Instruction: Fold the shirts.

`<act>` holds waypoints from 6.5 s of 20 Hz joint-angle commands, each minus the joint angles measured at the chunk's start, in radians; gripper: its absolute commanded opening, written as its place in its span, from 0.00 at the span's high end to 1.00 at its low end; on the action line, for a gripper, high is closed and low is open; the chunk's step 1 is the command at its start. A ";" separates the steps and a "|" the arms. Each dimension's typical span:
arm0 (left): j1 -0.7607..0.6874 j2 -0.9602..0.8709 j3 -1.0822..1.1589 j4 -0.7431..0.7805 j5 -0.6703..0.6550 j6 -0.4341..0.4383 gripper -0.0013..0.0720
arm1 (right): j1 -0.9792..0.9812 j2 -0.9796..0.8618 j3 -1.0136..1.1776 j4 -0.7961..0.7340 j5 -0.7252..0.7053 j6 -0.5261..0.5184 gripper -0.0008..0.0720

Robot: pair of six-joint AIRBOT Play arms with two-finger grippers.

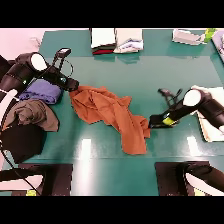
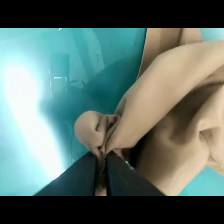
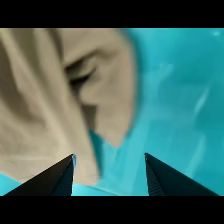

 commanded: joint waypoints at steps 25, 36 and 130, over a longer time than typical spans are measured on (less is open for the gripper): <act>0.001 0.549 0.465 0.070 0.065 -0.009 0.94 | -0.280 0.323 0.864 -0.243 0.000 0.002 0.97; 0.001 0.567 0.608 0.047 0.057 -0.011 0.94 | -0.434 0.058 1.407 -0.242 0.100 -0.056 0.97; 0.102 0.644 0.620 0.055 0.008 -0.183 0.94 | -0.591 0.179 1.310 -0.216 0.189 -0.128 0.97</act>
